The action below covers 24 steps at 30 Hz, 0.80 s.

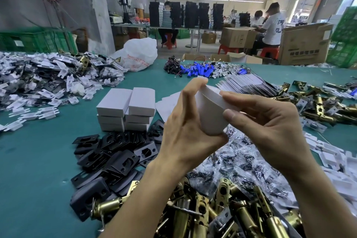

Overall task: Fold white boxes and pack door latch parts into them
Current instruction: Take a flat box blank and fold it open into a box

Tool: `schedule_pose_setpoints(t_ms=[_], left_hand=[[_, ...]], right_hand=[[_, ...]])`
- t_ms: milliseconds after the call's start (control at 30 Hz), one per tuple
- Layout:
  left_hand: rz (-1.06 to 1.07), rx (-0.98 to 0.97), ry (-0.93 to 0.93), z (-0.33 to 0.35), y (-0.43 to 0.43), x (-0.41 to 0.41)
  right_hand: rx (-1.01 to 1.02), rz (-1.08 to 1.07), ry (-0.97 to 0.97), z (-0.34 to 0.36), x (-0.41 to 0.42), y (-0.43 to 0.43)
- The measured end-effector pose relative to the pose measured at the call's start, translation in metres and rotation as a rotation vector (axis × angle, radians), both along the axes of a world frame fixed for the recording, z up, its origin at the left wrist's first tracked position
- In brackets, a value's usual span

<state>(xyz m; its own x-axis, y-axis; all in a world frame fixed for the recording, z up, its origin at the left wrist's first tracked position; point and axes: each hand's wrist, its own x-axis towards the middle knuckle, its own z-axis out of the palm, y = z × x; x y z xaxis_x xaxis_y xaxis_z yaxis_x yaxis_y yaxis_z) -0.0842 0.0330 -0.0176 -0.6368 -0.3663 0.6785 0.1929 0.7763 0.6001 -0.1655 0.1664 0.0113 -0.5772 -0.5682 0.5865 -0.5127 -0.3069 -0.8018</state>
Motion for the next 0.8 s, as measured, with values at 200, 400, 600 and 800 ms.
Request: schedule_pose_setpoints(t_ms=[200, 400, 600, 800], left_hand=[[0.002, -0.068, -0.020, 0.0018, -0.0034, 0.0009], [-0.030, 0.048, 0.043, 0.0007, -0.0002, -0.0024], [-0.047, 0.075, 0.069, 0.0032, -0.0038, -0.0023], [-0.049, 0.114, 0.030, 0.0003, -0.0045, -0.0021]], right_hand=[[-0.084, 0.014, -0.100, -0.0008, -0.0008, -0.0048], [-0.091, 0.021, -0.015, -0.0002, -0.0047, 0.0017], [-0.148, -0.053, 0.159, -0.0042, -0.0028, -0.0022], [-0.068, -0.085, 0.233, -0.0071, -0.0089, 0.0014]])
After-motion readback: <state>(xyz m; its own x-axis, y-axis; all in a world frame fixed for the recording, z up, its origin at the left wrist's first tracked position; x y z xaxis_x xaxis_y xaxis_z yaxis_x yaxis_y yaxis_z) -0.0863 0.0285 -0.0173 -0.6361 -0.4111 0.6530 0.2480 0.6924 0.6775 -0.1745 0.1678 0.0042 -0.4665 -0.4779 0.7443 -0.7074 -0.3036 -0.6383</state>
